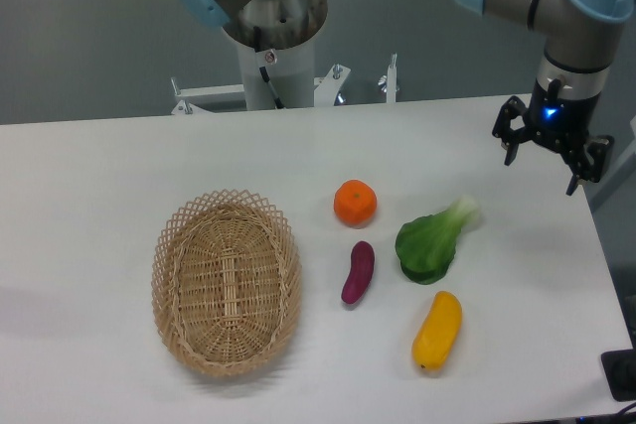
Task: Pick up the green vegetable from the table
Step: 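Move the open gripper over the green bok choy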
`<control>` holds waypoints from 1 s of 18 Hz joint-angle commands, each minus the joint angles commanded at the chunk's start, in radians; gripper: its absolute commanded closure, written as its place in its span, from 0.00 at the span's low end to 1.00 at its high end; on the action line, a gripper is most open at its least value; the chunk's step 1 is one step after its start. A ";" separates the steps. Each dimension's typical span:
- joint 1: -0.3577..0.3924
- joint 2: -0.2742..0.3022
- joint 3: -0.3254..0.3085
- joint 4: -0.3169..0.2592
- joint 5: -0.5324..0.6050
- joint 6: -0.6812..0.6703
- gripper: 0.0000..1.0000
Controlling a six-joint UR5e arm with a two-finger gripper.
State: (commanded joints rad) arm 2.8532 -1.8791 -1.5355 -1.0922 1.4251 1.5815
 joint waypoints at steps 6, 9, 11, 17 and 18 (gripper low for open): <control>0.003 -0.008 -0.011 0.002 0.000 0.008 0.00; 0.003 -0.006 -0.047 0.009 0.002 0.012 0.00; 0.002 -0.008 -0.061 0.017 0.002 0.031 0.00; 0.002 -0.012 -0.172 0.093 0.005 0.103 0.00; 0.002 -0.014 -0.204 0.139 0.005 0.121 0.00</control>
State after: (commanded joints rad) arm 2.8547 -1.8929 -1.7392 -0.9531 1.4297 1.7025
